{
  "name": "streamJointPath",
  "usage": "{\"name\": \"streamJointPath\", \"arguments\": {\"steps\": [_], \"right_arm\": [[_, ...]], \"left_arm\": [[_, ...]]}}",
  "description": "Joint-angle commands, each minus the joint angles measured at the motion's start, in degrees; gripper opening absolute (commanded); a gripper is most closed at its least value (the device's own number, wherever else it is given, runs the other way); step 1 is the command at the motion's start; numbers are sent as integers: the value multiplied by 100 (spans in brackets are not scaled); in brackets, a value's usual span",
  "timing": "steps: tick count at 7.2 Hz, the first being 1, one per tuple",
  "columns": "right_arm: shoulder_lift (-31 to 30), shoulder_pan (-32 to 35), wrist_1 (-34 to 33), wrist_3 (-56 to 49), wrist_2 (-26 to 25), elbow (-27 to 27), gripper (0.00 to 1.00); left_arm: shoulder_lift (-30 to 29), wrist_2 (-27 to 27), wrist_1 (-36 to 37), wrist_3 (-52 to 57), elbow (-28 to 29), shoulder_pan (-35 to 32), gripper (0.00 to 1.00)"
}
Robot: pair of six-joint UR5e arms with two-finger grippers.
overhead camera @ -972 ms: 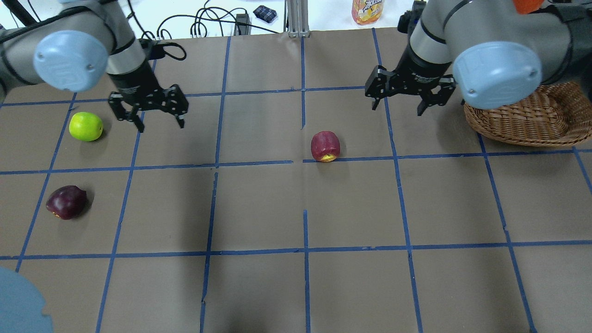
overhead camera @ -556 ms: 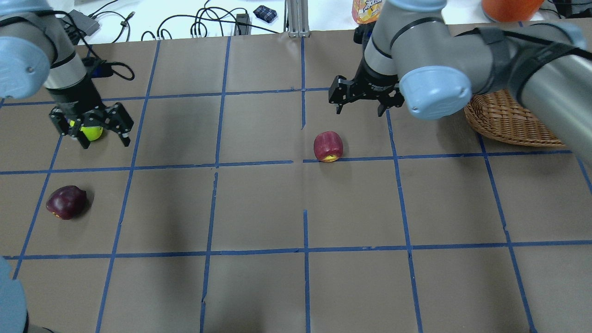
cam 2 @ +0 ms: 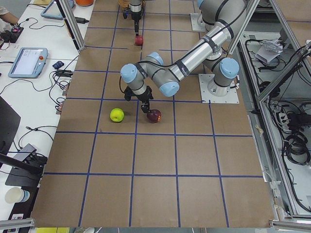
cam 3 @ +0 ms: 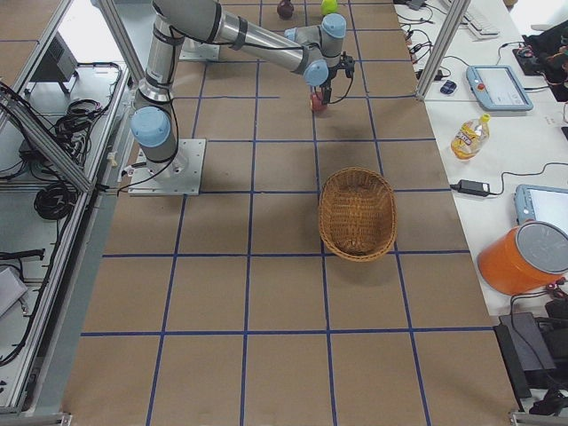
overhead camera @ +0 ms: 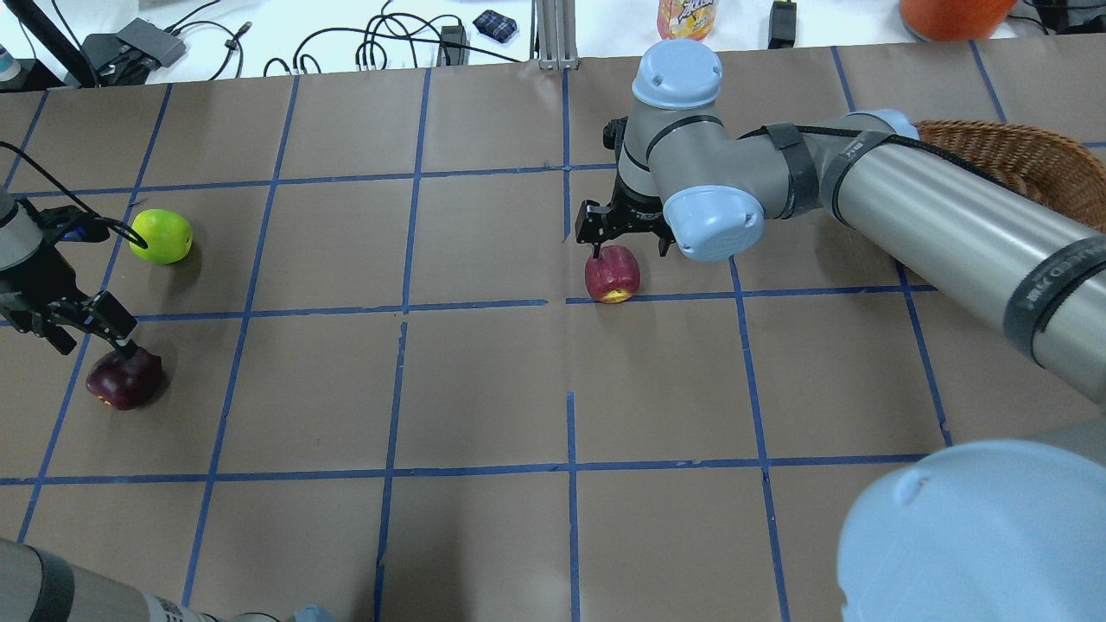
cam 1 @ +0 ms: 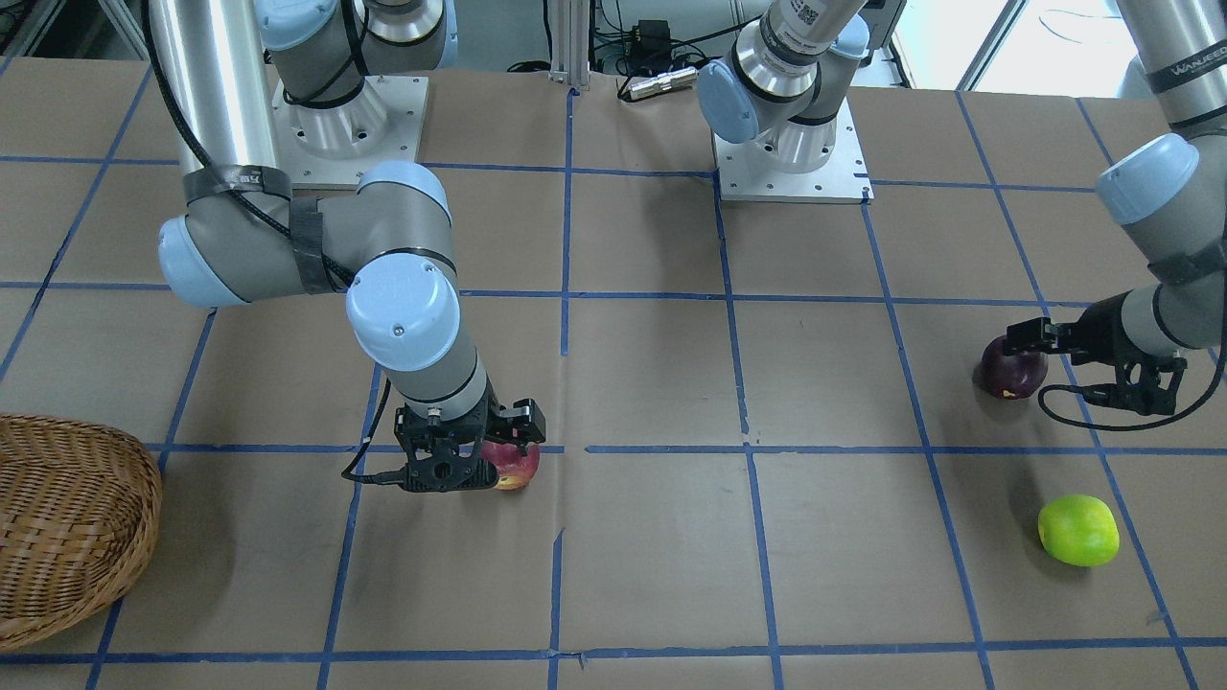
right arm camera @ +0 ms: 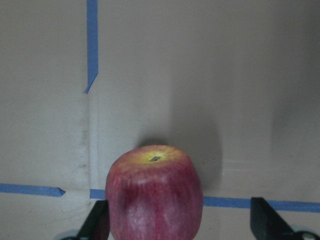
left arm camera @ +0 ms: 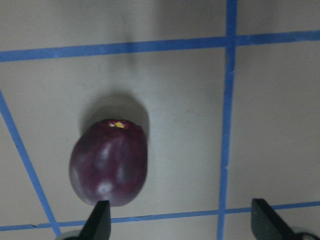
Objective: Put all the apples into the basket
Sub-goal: 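Grasp the red apple with the right gripper while the left grasps the dark apple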
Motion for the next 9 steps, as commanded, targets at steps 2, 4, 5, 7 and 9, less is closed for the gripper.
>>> {"name": "streamJointPath", "arguments": {"steps": [2, 4, 5, 7, 9], "right_arm": [[138, 6, -106, -20, 292, -11, 100], [269, 6, -106, -20, 294, 23, 100], [288, 6, -97, 15, 303, 41, 100], [323, 6, -115, 24, 312, 24, 60], [262, 6, -62, 33, 364, -29, 0]], "left_arm": [[-133, -22, 678, 191, -638, 125, 100], [-213, -40, 949, 200, -737, 143, 100], [-178, -40, 994, 374, -728, 108, 36], [93, -84, 890, 367, -667, -23, 17], [576, -512, 268, -312, -509, -871, 15]]}}
